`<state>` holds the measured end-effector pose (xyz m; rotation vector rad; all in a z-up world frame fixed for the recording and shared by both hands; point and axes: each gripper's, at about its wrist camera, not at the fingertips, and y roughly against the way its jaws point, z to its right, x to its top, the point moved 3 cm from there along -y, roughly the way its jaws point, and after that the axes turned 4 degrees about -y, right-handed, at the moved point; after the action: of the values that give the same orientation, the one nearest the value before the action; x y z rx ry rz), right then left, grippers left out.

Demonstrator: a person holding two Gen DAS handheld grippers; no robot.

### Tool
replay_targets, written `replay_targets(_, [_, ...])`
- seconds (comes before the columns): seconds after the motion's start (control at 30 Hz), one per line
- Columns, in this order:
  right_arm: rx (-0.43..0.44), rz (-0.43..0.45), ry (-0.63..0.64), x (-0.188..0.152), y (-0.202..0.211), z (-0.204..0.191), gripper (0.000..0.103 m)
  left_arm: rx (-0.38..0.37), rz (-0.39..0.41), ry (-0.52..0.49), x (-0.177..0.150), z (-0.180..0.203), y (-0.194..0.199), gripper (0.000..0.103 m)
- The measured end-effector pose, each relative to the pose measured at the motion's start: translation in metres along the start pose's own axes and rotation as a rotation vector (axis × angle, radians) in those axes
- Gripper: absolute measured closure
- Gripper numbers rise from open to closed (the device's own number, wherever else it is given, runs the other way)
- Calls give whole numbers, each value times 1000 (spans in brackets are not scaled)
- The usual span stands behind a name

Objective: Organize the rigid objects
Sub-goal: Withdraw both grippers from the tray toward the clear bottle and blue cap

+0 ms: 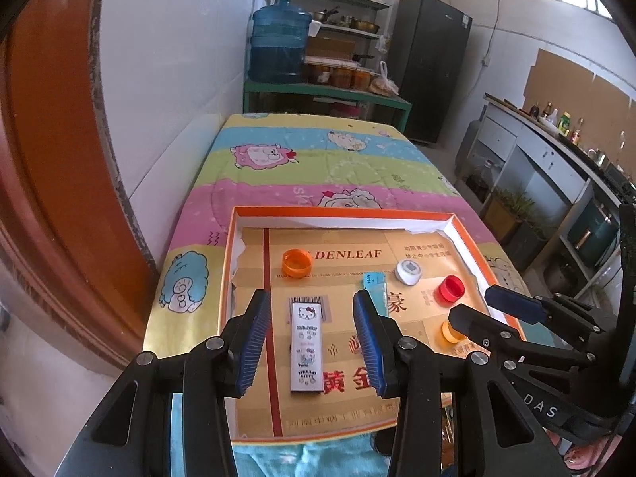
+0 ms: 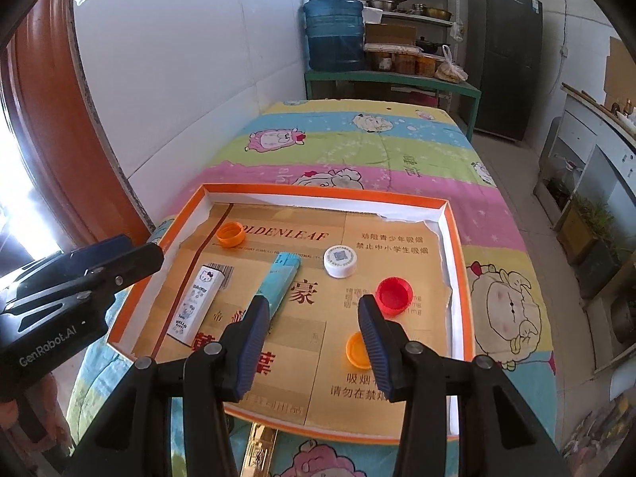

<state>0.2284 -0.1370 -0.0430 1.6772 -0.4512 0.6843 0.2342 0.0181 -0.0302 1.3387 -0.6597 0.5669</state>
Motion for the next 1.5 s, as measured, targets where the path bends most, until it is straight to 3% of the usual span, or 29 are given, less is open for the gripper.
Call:
replay_targets(1.13, [-49,43,-28,-58,61,-8,57,-35,37,13,-59,13,65,58])
replay_targets(1.5, [-63,40,-43,-79,67,-5,57,-42,-2,9,-86,20,64,58])
